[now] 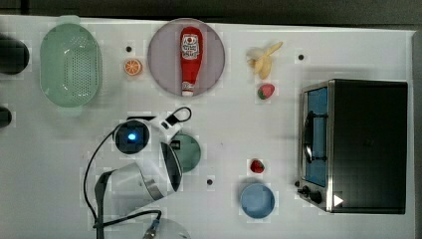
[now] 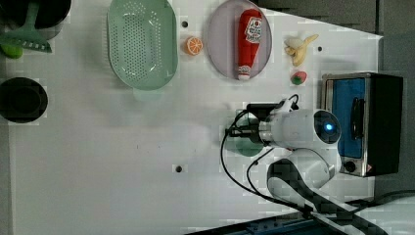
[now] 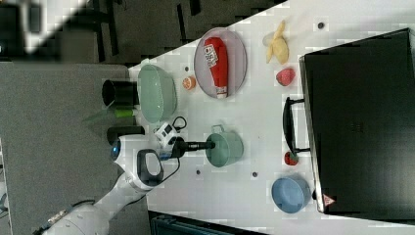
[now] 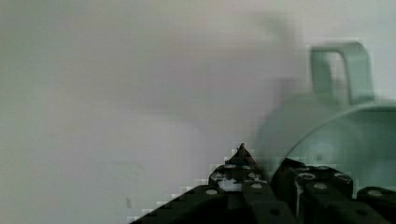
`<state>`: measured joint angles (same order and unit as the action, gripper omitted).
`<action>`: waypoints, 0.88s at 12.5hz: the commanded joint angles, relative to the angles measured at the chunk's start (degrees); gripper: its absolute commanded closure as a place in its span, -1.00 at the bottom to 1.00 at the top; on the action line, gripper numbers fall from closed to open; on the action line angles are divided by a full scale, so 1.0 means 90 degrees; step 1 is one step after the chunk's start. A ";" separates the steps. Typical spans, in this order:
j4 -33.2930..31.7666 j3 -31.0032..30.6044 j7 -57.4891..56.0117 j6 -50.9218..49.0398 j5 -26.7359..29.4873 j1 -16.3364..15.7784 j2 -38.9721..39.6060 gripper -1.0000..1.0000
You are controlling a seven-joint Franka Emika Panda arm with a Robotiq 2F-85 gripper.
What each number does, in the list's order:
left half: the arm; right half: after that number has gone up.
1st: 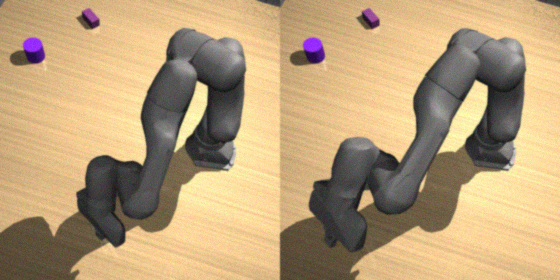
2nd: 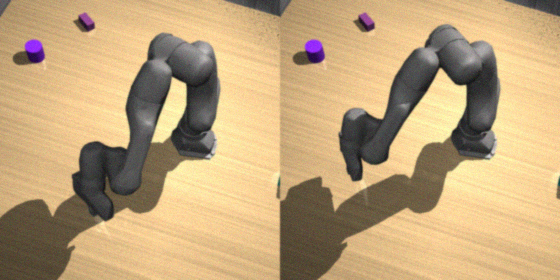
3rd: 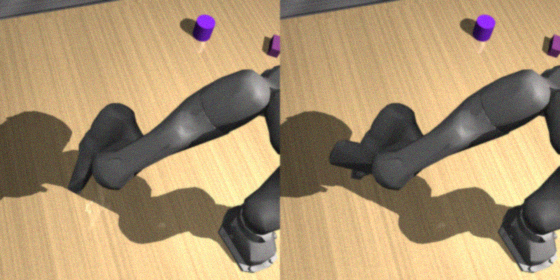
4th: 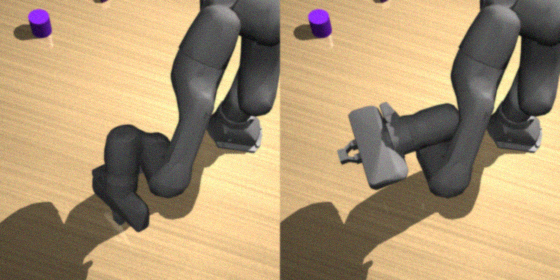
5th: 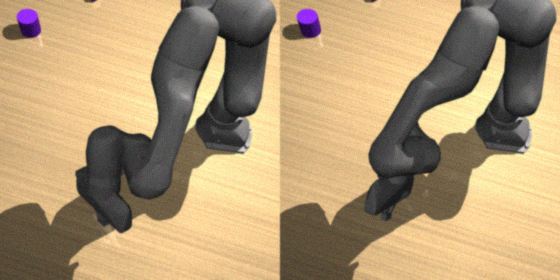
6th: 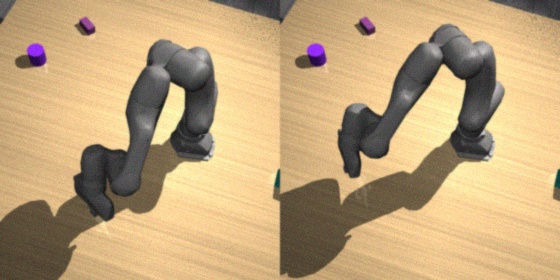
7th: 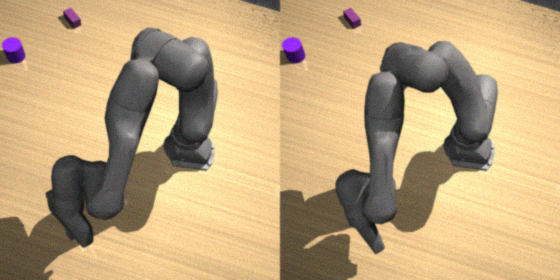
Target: Drag mug right to left.
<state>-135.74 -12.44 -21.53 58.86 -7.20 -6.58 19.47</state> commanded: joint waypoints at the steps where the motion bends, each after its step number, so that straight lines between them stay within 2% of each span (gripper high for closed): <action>1: 0.0392 -0.0122 0.0474 -0.0028 0.0005 -0.0294 0.0124 0.65; 11: 0.1494 -0.0167 0.1661 -0.0597 0.0005 -0.1354 0.0723 0.65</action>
<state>-124.66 -13.62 -10.69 53.38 -7.20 -16.67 25.23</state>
